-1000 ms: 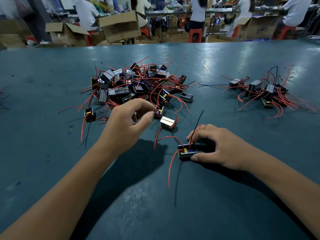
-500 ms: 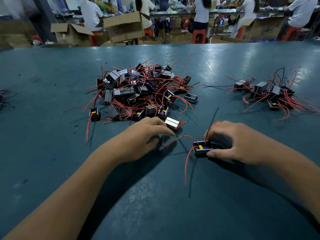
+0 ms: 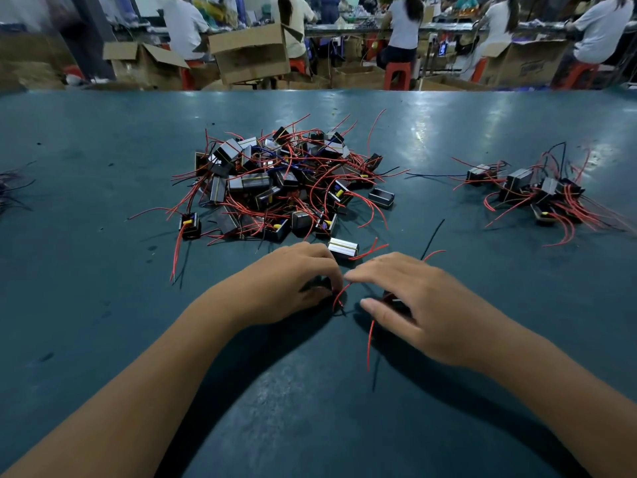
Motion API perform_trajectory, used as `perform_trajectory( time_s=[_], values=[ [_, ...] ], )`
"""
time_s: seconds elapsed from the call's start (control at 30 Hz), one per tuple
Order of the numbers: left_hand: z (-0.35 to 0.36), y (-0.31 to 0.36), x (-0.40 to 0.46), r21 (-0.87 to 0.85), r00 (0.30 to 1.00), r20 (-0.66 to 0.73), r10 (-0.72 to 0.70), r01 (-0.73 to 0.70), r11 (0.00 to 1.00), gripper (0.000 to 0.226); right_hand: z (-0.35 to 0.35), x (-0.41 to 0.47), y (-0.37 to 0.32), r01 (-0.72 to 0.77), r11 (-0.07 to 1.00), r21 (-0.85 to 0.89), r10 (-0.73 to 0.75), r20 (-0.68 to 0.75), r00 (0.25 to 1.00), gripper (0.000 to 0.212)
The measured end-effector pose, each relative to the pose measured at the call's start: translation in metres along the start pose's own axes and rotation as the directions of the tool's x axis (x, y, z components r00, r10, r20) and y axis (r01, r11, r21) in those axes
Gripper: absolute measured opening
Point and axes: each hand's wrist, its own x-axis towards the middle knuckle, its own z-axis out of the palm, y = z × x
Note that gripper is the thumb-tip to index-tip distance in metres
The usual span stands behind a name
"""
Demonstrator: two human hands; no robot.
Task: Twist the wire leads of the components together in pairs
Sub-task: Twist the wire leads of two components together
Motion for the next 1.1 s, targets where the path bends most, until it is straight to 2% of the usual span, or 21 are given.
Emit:
perform_trajectory(
  time_s=[0.1, 0.2, 0.33, 0.4, 0.6, 0.7, 0.87, 1.0, 1.1],
  values=[
    [0.001, 0.002, 0.001, -0.012, 1.000, -0.009, -0.019, 0.019, 1.000, 0.009, -0.001, -0.002, 0.002, -0.004, 0.999, -0.043, 0.002, -0.025, 1.000, 0.027],
    [-0.001, 0.002, 0.001, -0.008, 0.999, -0.048, -0.024, 0.024, 1.000, 0.008, -0.010, -0.008, 0.008, -0.020, 1.000, 0.005, 0.020, -0.056, 0.998, 0.022],
    [0.000, 0.000, 0.003, -0.002, 0.961, -0.268, -0.074, 0.076, 0.997, 0.014, -0.019, -0.012, 0.014, -0.047, 0.998, 0.051, 0.050, -0.073, 0.996, 0.020],
    [0.003, -0.002, 0.005, -0.010, 0.939, -0.331, -0.094, 0.096, 0.995, 0.019, -0.021, -0.013, 0.015, -0.056, 0.997, 0.056, 0.061, -0.102, 0.993, 0.019],
    [0.019, -0.009, 0.016, 0.009, 0.967, -0.209, -0.142, 0.147, 0.989, 0.049, -0.020, -0.011, 0.014, -0.074, 0.996, 0.054, 0.081, -0.157, 0.984, 0.014],
    [0.023, -0.011, 0.021, 0.068, 0.964, -0.202, -0.174, 0.191, 0.979, 0.057, -0.020, -0.011, 0.015, -0.092, 0.995, 0.045, 0.098, -0.158, 0.982, 0.013],
    [0.022, -0.010, 0.024, 0.077, 0.940, -0.278, -0.199, 0.228, 0.971, 0.050, -0.017, -0.011, 0.016, -0.128, 0.990, 0.052, 0.135, -0.177, 0.975, 0.013],
    [0.018, -0.010, 0.026, 0.046, 0.907, -0.337, -0.252, 0.284, 0.958, 0.035, -0.016, -0.009, 0.019, -0.179, 0.982, 0.065, 0.189, -0.224, 0.956, 0.015],
    [0.016, -0.008, 0.025, 0.112, 0.896, -0.353, -0.270, 0.327, 0.938, 0.031, -0.014, -0.008, 0.020, -0.208, 0.975, 0.077, 0.221, -0.227, 0.949, 0.009]
  ],
)
